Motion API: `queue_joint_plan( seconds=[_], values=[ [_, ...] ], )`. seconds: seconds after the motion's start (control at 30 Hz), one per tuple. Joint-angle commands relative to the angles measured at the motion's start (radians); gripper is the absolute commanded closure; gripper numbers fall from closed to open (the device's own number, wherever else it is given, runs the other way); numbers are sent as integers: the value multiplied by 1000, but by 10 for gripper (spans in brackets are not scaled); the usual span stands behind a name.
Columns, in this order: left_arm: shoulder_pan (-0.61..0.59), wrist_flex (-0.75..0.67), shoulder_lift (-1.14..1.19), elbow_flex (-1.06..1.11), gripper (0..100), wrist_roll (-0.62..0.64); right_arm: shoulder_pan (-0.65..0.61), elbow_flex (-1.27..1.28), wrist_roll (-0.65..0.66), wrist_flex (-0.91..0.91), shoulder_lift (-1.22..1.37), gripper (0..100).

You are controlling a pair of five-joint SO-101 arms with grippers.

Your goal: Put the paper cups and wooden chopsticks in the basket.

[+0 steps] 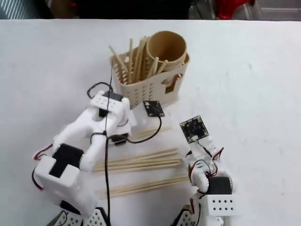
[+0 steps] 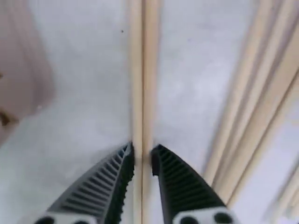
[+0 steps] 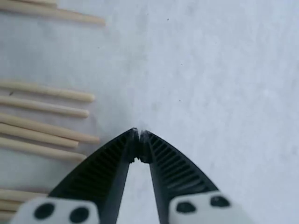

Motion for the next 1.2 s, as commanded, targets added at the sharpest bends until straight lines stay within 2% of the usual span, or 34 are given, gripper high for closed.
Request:
queue_joint_plan(
  seconds=[0.0,0.23,0.63,0.73,0.87,1.0,1.07,1.17],
  values=[
    [1,-6,12,-49,978,21,-4,-8,9,-21,-7,981],
    [-1,71,-163,-49,978,25,-4,-8,9,-21,-7,981],
    [2,376,-759,-57,978,60,-4,-8,9,-21,-7,981],
    [-1,413,-941,-60,978,74,-4,-8,9,-21,-7,981],
    [1,382,-1150,-80,978,176,-5,-8,9,-21,-7,981],
    [-1,310,-1198,-161,978,290,-5,-8,9,-21,-7,981],
    [1,241,-1198,-193,978,362,-5,-8,9,-21,-7,981],
    [1,54,-1198,-213,978,459,-5,-8,9,-21,-7,981]
  ],
)
